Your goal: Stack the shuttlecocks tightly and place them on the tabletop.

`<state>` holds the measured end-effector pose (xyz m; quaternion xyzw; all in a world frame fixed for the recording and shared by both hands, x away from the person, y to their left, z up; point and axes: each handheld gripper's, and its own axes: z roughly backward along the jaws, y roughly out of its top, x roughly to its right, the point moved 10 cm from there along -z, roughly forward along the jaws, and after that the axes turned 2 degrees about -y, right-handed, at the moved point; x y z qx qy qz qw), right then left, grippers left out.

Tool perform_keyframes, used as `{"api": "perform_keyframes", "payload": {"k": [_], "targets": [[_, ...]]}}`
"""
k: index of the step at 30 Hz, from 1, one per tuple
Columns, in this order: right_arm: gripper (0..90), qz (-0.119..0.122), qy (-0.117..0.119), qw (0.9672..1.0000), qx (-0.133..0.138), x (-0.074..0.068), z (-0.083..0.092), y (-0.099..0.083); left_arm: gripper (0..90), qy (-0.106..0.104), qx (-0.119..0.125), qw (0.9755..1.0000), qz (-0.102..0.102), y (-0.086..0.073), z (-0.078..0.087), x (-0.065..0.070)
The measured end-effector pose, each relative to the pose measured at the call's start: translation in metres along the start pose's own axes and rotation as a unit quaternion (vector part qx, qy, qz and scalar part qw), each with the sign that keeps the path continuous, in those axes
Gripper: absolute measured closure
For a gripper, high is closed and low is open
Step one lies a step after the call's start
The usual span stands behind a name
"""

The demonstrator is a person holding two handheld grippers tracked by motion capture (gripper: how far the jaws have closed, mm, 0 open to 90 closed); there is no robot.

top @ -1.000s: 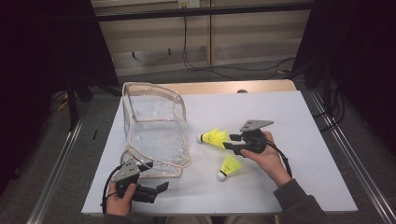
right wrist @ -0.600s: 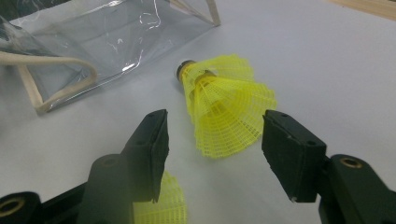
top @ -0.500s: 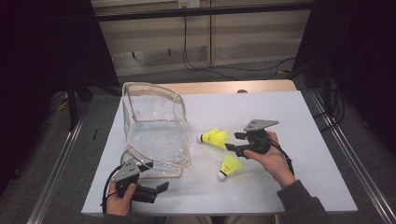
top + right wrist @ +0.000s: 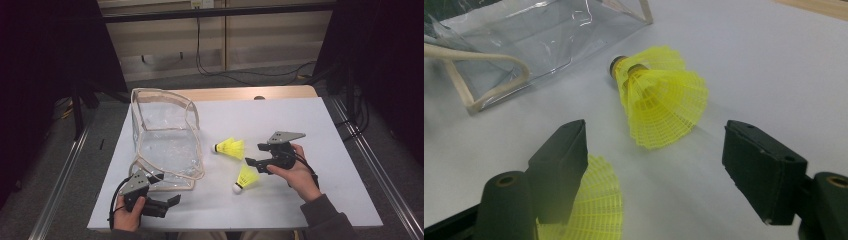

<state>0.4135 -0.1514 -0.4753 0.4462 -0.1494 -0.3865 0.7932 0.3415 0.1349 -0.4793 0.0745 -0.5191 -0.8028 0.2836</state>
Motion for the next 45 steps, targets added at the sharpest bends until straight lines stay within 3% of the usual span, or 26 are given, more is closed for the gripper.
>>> {"api": "perform_keyframes", "payload": {"k": [4, 7, 11, 14, 18, 25, 45], "targets": [[40.6, -0.004, -0.002, 1.0, 0.006, 0.003, 0.006, -0.002, 3.2, 0.0, -0.001, 1.0, 0.0, 0.0, 0.0, 0.0], [58.0, 0.007, 0.0, 1.0, -0.001, 0.002, 0.008, -0.006, 3.2, 0.0, 0.001, 1.0, 0.001, 0.0, 0.0, 0.0], [80.8, 0.017, 0.02, 0.9996, -0.007, -0.005, 0.01, -0.01, 3.2, 0.0, 0.002, 1.0, 0.001, 0.0, 0.0, 0.0], [88.8, 0.022, 0.037, 0.999, -0.011, -0.01, 0.009, -0.014, 3.2, 0.0, 0.001, 1.0, 0.001, 0.0, 0.0, 0.0], [90.0, 0.034, 0.039, 0.9985, -0.017, -0.013, 0.008, -0.018, 3.2, 0.0, 0.002, 1.0, 0.002, 0.001, 0.0, 0.0], [90.0, 0.037, 0.057, 0.9975, -0.02, -0.02, 0.01, -0.023, 3.2, 0.0, 0.002, 1.0, 0.002, 0.001, 0.0, 0.0], [90.0, 0.044, 0.077, 0.996, -0.013, -0.034, 0.021, -0.027, 3.2, 0.001, 0.002, 1.0, 0.0, 0.001, 0.001, 0.001]]}}
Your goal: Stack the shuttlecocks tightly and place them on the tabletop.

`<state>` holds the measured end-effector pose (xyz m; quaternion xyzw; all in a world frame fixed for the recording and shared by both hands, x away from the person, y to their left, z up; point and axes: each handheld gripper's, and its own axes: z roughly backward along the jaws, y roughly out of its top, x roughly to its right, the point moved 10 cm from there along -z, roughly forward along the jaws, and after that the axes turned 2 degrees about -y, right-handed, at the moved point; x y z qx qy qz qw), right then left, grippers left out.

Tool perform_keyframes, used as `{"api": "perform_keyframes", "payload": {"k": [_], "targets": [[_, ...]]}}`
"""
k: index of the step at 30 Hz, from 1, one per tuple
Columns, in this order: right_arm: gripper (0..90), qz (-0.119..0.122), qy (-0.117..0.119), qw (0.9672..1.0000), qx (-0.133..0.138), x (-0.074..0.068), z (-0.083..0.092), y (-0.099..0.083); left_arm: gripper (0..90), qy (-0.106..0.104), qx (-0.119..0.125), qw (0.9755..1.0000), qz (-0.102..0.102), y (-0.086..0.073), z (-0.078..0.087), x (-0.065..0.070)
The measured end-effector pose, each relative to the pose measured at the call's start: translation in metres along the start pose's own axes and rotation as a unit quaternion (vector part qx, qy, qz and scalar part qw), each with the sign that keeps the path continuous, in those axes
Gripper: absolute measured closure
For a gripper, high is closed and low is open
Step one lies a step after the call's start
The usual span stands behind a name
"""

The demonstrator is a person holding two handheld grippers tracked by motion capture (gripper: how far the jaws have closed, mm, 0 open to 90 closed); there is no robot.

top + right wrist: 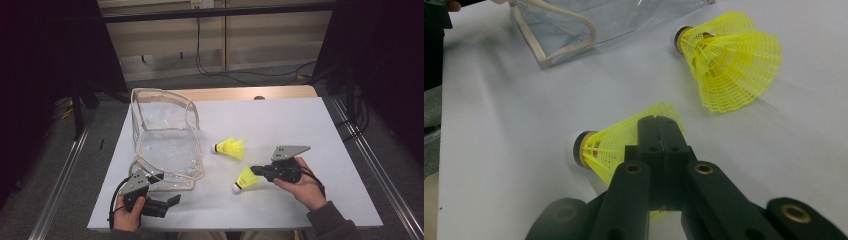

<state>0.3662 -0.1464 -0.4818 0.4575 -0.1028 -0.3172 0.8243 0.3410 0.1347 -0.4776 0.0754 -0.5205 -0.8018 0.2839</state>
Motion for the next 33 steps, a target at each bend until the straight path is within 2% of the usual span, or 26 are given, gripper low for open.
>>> {"api": "perform_keyframes", "payload": {"k": [21, 33], "targets": [[90.0, 0.013, 0.001, 0.9999, 0.002, -0.012, 0.005, -0.004, 3.2, -0.001, 0.0, 1.0, 0.0, 0.0, 0.0, 0.0], [90.0, 0.02, -0.001, 0.9998, -0.007, -0.018, 0.007, -0.011, 3.2, -0.001, 0.0, 1.0, 0.0, 0.0, 0.0, 0.001]]}}
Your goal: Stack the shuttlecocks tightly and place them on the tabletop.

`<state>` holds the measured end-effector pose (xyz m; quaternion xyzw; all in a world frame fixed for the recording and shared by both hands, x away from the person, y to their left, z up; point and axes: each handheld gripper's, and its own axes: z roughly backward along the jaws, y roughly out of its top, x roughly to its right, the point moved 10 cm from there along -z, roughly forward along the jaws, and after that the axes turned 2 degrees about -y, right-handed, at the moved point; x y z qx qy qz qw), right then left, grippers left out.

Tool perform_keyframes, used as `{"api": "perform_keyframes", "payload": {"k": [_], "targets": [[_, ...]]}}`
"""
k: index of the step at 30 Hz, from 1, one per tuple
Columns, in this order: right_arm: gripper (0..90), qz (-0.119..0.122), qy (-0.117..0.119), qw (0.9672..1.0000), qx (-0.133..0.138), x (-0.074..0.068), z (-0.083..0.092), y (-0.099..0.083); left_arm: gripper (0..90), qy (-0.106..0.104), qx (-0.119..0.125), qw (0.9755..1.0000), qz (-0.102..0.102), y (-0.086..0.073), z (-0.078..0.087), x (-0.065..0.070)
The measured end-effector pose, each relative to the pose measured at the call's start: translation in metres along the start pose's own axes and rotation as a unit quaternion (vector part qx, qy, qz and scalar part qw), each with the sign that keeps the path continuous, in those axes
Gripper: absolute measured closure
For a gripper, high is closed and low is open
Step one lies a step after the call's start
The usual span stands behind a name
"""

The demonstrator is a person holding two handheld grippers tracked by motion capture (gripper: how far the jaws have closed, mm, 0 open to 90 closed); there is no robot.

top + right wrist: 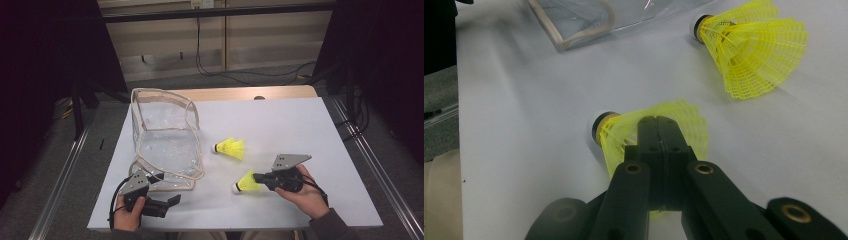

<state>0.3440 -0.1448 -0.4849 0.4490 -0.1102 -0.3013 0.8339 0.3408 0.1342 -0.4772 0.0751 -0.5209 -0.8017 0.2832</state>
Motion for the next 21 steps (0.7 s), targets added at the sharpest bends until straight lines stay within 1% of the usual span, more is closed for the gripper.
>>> {"api": "perform_keyframes", "payload": {"k": [3, 10, 21], "targets": [[90.0, 0.002, -0.003, 1.0, -0.005, 0.0012, 0.0004, -0.0038, 3.2, 0.0, 0.0, 1.0, 0.0, 0.0, 0.0001, -0.0001], [90.0, -0.003, -0.007, 0.9999, -0.009, 0.0045, 0.0018, -0.009, 3.2, 0.0, 0.0, 1.0, 0.0, 0.0003, 0.0001, 0.0], [89.9, -0.01, -0.011, 0.9999, -0.002, 0.008, 0.0068, -0.0094, 3.2, 0.001, 0.002, 1.0, -0.003, 0.0009, 0.0004, -0.0005]]}}
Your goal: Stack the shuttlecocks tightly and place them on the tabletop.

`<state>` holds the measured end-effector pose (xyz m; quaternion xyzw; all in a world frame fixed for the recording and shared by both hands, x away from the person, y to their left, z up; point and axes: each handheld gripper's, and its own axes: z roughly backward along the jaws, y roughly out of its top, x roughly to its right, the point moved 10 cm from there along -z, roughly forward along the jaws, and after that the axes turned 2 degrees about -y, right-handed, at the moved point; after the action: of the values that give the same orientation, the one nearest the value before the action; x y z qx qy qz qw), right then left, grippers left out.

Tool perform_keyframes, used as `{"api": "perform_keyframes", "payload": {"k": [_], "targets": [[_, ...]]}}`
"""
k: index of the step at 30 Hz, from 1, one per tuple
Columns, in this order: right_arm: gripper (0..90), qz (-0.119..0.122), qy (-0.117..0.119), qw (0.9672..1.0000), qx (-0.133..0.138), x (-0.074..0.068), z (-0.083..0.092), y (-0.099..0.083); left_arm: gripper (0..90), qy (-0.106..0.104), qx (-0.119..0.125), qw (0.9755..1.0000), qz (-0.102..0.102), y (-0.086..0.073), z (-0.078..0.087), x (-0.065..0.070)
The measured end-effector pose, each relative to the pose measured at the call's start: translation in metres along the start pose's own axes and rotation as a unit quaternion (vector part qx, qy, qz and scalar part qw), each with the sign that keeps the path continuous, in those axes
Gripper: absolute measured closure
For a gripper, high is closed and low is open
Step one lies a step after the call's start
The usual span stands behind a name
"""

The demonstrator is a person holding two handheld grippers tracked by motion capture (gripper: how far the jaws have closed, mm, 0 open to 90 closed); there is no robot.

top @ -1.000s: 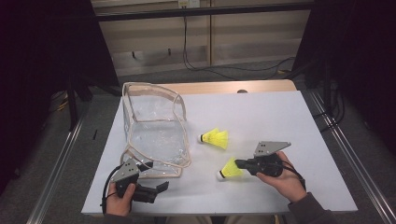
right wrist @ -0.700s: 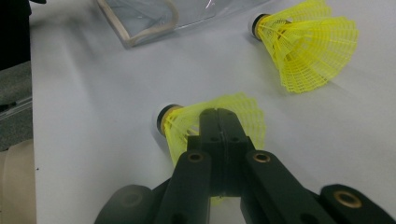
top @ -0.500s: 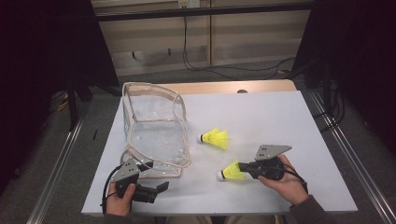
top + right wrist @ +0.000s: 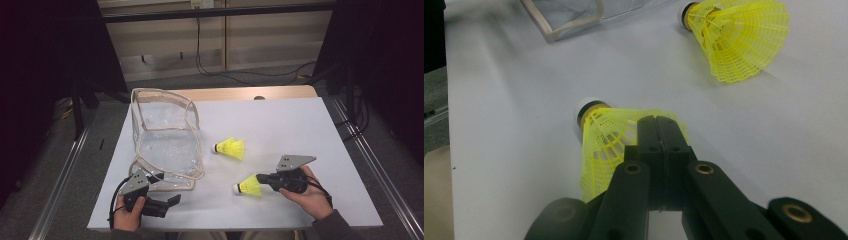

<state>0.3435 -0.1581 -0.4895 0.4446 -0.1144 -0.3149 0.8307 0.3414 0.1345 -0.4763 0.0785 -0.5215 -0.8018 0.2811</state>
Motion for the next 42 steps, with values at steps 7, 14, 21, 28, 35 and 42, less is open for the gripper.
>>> {"api": "perform_keyframes", "payload": {"k": [7, 14, 21, 28, 35, 42], "targets": [[88.3, -0.007, -0.007, 0.9999, 0.007, 0.005, 0.004, 0.0, 3.2, 0.0, 0.0, 1.0, 0.0, 0.0, 0.0, 0.0], [86.0, -0.017, -0.013, 0.9996, 0.019, 0.01, 0.012, 0.003, 3.2, 0.0, 0.0, 1.0, 0.0, 0.0, 0.0, 0.0], [73.0, -0.023, -0.016, 0.9992, 0.028, 0.01, 0.016, 0.007, 3.2, -0.001, 0.0, 1.0, 0.002, 0.0, 0.0, 0.0], [54.0, -0.036, -0.018, 0.9985, 0.036, 0.01, 0.017, 0.011, 3.2, -0.001, 0.0, 1.0, 0.001, 0.0, 0.0, 0.0], [36.1, -0.037, -0.004, 0.9986, 0.037, 0.002, 0.011, 0.011, 3.2, -0.001, 0.0, 1.0, 0.002, 0.0, 0.0, 0.0], [29.5, -0.029, 0.009, 0.9991, 0.027, -0.005, 0.005, 0.007, 3.2, 0.0, 0.0, 1.0, 0.0, 0.0, 0.0, 0.0]]}}
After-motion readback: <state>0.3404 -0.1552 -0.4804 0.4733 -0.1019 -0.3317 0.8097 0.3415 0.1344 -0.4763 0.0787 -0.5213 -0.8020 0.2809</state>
